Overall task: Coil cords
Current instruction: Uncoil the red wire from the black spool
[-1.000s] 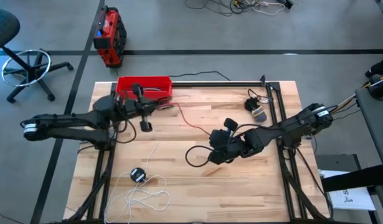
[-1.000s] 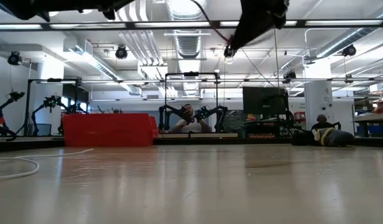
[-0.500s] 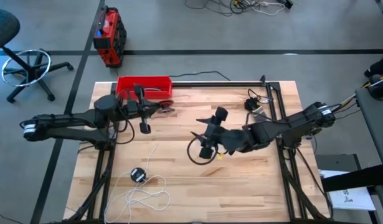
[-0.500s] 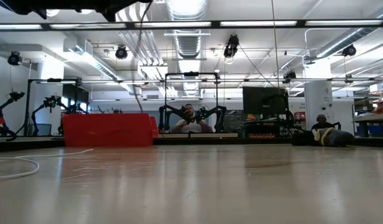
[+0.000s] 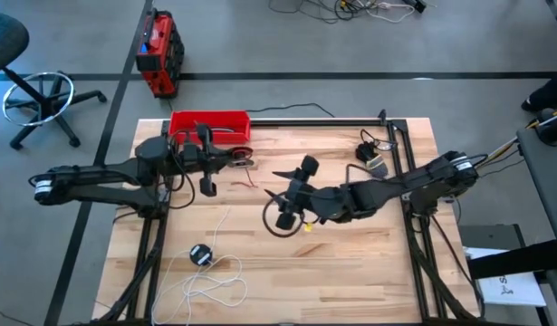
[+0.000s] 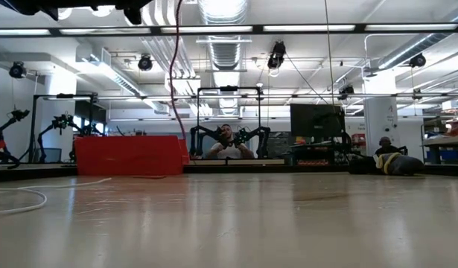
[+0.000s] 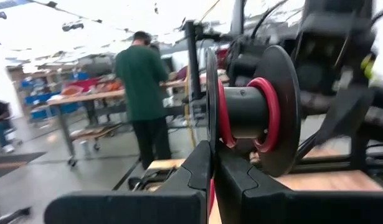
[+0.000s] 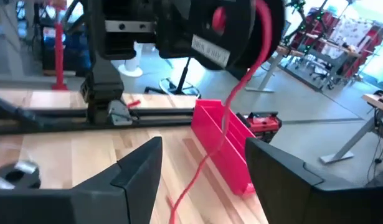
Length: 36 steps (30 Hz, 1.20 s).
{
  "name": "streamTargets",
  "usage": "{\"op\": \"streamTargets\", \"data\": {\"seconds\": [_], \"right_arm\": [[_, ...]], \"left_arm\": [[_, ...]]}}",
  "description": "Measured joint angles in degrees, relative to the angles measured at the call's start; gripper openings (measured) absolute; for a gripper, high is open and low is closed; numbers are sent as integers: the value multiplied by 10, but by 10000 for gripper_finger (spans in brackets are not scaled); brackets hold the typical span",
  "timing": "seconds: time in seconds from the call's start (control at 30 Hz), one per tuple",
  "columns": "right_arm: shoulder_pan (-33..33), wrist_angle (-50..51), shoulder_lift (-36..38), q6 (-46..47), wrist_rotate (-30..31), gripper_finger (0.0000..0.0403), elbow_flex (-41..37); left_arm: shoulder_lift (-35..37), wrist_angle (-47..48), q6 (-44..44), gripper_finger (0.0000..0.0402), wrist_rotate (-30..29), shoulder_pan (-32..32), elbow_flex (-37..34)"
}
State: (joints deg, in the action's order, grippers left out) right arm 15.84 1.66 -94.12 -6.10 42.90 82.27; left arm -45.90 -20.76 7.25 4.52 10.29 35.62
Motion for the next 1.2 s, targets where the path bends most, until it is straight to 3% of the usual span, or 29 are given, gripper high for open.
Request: {"op": "streamTargets", "data": {"seconds": [0.3,0.5,0.63,0.93,1.2], "right_arm": [[-38,-164,-69,-25,-9,211,0],[-63,-204,-81,-18,-94,192,0],[-70,-206,-81,-11,-120,155,0],[-63,-187,-58,-64,-118,12,0],[-52,-175,8,-134,-64,9,0]], "left_arm": [[-15,-33,-20,0,39,-6,2],[-16,-51,-25,0,61,-7,3],[-16,-52,-25,0,67,-7,3],[-16,-47,-24,0,67,-7,3],[-19,-13,7,0,66,-7,3]]}}
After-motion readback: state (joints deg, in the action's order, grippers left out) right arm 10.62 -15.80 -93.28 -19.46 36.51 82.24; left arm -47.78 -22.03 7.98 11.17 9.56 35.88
